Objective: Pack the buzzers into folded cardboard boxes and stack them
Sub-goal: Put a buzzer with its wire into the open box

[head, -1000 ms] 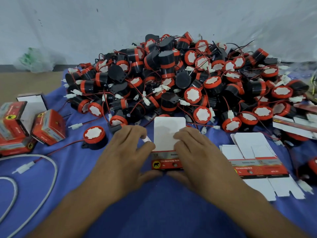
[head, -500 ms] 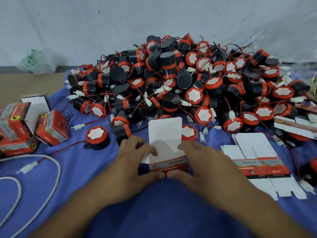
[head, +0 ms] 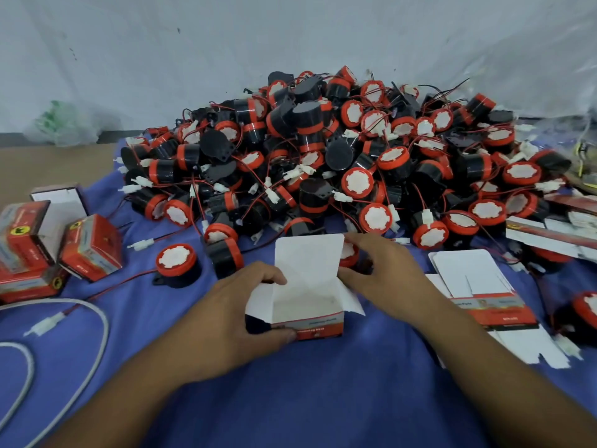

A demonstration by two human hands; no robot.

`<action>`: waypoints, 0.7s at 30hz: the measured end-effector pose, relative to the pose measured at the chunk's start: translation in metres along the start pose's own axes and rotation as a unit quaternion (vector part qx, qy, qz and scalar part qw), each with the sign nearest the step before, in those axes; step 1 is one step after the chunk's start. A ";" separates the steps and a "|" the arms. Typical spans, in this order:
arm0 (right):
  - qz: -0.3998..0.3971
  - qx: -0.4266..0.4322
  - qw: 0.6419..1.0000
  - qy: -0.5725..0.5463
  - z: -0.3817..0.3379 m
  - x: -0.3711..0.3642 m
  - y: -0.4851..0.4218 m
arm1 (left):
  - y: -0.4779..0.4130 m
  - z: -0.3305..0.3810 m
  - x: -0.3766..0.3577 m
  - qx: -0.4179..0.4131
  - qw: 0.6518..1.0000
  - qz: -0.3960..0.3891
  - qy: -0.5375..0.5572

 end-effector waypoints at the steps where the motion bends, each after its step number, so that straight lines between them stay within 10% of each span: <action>1: 0.001 0.002 1.000 0.013 0.001 -0.003 -0.001 | 0.000 0.000 0.000 0.000 1.000 0.002 -0.003; 8: 0.174 -0.027 0.969 -0.173 0.002 0.009 -0.001 | -0.002 -0.004 0.000 0.004 1.000 0.027 -0.006; 15: 0.249 0.016 0.820 -0.515 -0.017 0.026 0.004 | -0.003 -0.006 0.000 0.005 1.000 0.030 -0.001; 21: 0.082 0.221 0.950 -0.206 -0.054 0.014 0.024 | -0.004 -0.006 -0.001 -0.003 0.999 0.041 0.012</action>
Point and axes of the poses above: each hand's wrist, its own y-axis away from the middle knuckle, its own x-axis out of the back of the hand, z = x × y, the point moved 3 cm from there along -y, towards the middle knuckle, and after that the axes turned 2 degrees about -y, right-handed, at the moved point
